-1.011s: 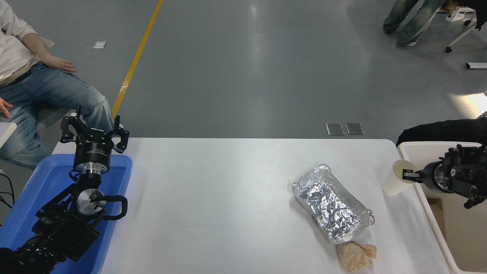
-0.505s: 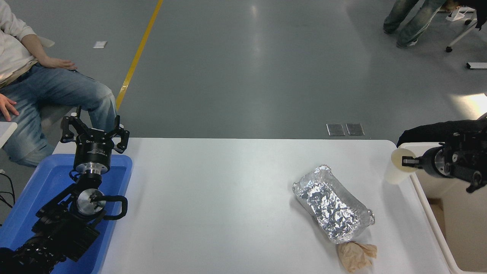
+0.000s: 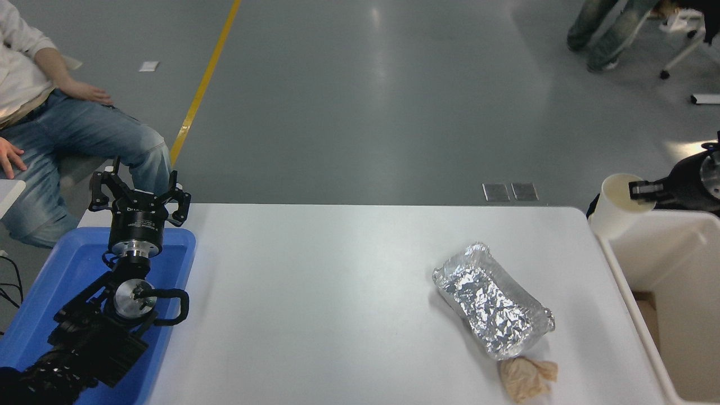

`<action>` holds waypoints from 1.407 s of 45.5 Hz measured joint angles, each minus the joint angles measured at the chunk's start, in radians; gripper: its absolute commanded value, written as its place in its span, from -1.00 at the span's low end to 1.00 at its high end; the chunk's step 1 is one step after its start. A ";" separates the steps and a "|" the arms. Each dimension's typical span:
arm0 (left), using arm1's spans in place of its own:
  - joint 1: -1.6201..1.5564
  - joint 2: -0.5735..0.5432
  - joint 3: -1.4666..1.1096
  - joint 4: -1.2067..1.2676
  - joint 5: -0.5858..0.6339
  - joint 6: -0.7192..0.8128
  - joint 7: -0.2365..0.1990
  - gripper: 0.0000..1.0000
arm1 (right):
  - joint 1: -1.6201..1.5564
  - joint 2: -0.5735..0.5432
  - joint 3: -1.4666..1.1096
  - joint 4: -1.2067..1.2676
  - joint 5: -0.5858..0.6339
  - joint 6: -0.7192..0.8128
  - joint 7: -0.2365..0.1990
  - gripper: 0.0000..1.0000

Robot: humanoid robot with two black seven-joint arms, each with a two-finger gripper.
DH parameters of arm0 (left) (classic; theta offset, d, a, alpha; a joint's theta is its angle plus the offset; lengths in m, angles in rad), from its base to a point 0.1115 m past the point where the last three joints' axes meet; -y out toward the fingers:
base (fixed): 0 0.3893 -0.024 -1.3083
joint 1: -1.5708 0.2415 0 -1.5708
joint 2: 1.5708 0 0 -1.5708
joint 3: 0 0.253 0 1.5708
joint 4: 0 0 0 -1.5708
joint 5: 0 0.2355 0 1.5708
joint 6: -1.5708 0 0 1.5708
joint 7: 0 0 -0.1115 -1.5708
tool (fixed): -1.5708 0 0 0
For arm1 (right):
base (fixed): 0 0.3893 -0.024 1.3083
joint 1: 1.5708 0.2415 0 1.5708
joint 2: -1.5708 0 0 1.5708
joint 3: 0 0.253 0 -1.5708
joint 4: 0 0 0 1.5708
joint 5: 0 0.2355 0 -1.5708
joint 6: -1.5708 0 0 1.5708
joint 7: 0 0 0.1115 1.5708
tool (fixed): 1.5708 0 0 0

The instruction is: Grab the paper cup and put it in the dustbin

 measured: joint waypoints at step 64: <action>0.000 0.000 -0.002 0.000 -0.003 0.001 -0.002 0.98 | -1.193 -0.081 0.450 -0.825 0.160 -0.398 0.055 -1.00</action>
